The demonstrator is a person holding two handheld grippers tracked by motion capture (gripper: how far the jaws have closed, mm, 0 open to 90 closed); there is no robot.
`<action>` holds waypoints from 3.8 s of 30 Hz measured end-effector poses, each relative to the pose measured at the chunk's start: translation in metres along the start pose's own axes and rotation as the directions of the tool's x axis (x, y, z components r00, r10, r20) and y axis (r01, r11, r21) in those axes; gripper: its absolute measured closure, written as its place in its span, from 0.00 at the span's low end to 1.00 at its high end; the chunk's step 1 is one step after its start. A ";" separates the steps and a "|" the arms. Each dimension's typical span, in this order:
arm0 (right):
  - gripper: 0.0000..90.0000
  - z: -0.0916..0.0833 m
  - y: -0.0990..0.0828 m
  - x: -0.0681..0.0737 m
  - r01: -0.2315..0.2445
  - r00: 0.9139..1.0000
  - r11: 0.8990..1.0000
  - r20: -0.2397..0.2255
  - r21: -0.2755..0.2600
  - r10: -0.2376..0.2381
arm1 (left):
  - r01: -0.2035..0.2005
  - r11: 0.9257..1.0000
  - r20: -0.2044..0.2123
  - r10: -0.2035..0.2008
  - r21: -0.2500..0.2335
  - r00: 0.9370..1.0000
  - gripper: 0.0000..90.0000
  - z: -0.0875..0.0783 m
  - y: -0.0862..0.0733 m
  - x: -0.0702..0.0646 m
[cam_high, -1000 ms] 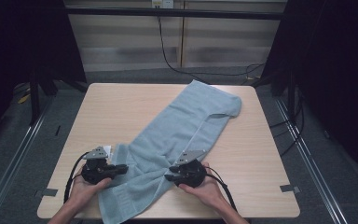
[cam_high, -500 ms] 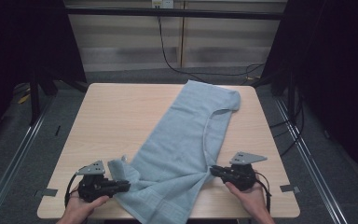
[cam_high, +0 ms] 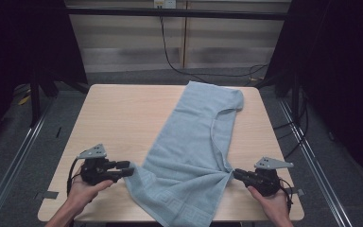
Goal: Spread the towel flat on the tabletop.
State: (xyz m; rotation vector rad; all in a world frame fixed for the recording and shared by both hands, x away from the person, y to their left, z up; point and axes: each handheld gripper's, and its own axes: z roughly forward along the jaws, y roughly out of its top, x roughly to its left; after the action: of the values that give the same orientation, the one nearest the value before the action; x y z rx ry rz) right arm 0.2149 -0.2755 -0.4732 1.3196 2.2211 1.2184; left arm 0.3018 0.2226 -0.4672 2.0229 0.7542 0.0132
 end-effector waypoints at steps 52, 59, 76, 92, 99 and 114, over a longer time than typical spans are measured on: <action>0.91 -0.011 -0.011 0.071 0.160 0.975 0.986 -0.165 0.053 -0.149 | -0.046 0.999 0.186 0.044 0.006 0.982 0.89 -0.045 -0.048 -0.051; 0.76 -0.017 -0.012 0.069 0.134 0.978 0.991 -0.161 0.003 -0.132 | -0.062 0.998 0.110 0.064 -0.027 0.992 0.67 -0.035 -0.020 -0.038; 0.53 0.057 0.048 -0.010 0.025 0.997 0.999 0.073 0.037 -0.028 | -0.130 0.982 -0.010 0.133 0.134 0.991 0.84 0.096 0.022 0.003; 0.97 0.020 0.009 0.017 0.028 1.000 0.998 0.003 0.053 -0.028 | -0.014 0.989 -0.009 0.016 0.147 1.000 0.96 0.000 -0.053 -0.025; 0.76 0.010 -0.005 0.033 0.037 0.999 0.997 -0.027 0.069 -0.035 | -0.036 0.993 0.057 0.029 0.116 0.998 0.74 -0.002 -0.046 -0.030; 0.60 0.095 0.065 0.015 0.075 0.994 0.996 -0.078 0.051 -0.071 | -0.092 0.988 -0.108 0.106 0.127 0.989 0.71 0.075 0.013 0.016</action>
State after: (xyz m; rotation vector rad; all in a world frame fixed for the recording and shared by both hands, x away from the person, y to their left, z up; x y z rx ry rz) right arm 0.3021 -0.1988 -0.4773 1.2188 2.3492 1.2090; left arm 0.3444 0.1678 -0.5030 2.1894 0.7407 0.1450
